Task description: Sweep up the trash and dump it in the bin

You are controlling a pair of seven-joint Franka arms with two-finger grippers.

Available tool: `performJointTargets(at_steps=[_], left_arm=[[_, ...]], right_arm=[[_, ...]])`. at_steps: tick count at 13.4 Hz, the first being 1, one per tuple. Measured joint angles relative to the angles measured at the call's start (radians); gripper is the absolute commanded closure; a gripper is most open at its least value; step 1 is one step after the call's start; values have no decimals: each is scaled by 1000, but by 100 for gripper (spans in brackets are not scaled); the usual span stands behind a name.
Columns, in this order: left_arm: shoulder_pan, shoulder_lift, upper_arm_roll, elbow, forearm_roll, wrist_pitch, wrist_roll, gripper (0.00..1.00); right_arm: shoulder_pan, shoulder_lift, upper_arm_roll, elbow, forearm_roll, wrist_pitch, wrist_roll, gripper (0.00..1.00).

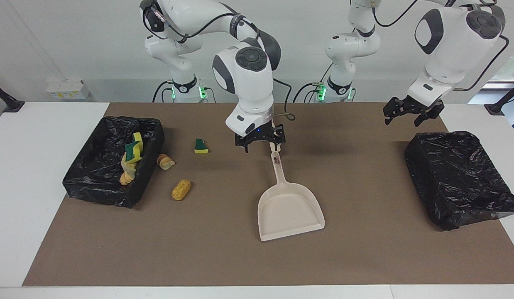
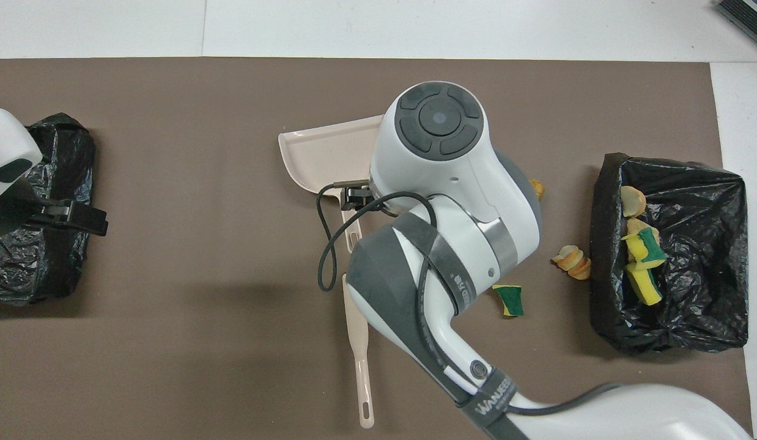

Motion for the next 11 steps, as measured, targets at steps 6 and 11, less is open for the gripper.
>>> performJointTargets(at_steps=[6,11], left_arm=[[0,0,0,-1,0,1,0,0],[-27,37,-11,-5,-1,63,-43,0]], right_arm=[[76,-265,5,-447,146,26,21,0],[148,-410,5,-693,276,176,52,0]])
